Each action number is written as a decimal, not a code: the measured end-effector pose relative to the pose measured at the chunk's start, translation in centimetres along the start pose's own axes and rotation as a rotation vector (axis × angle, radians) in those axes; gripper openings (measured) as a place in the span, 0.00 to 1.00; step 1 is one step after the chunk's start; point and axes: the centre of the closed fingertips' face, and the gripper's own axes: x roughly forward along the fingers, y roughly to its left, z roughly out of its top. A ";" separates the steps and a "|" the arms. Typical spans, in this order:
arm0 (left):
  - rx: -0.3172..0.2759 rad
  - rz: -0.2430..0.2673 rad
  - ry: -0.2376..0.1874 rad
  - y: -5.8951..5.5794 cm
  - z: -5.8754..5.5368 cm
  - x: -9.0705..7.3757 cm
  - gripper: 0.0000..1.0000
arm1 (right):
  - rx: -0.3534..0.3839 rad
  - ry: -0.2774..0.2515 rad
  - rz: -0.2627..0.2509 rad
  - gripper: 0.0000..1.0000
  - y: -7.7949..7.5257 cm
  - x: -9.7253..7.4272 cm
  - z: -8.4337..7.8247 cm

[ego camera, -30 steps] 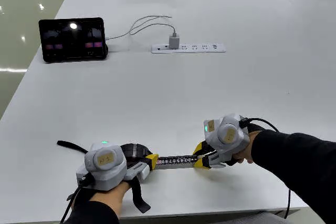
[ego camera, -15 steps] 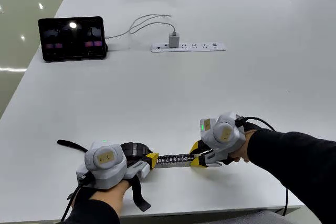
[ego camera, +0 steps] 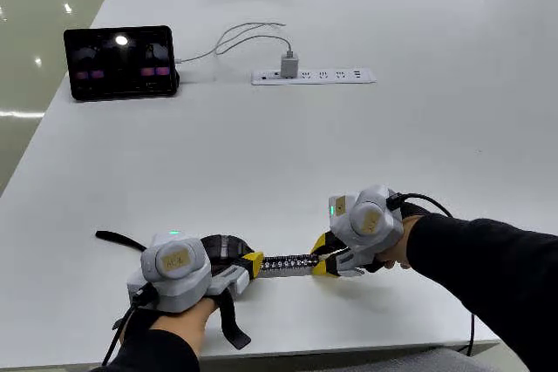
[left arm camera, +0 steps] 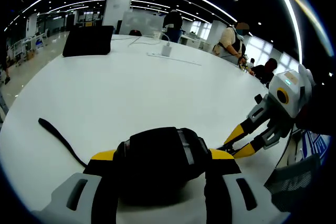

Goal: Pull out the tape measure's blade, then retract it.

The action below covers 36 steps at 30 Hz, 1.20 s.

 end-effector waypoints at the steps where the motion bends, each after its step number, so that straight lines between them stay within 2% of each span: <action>1: 0.000 0.000 0.000 0.0 0.0 0.0 0.61 | 0.005 -0.001 0.001 0.12 0.0 0.0 0.0; 21: 0.003 -0.001 0.000 0.0 0.0 0.1 0.61 | -0.004 -0.008 0.005 0.12 0.0 0.7 0.8; 36: 0.005 -0.002 0.000 -0.1 0.0 0.0 0.61 | 0.009 -0.035 0.005 0.12 0.1 1.5 1.8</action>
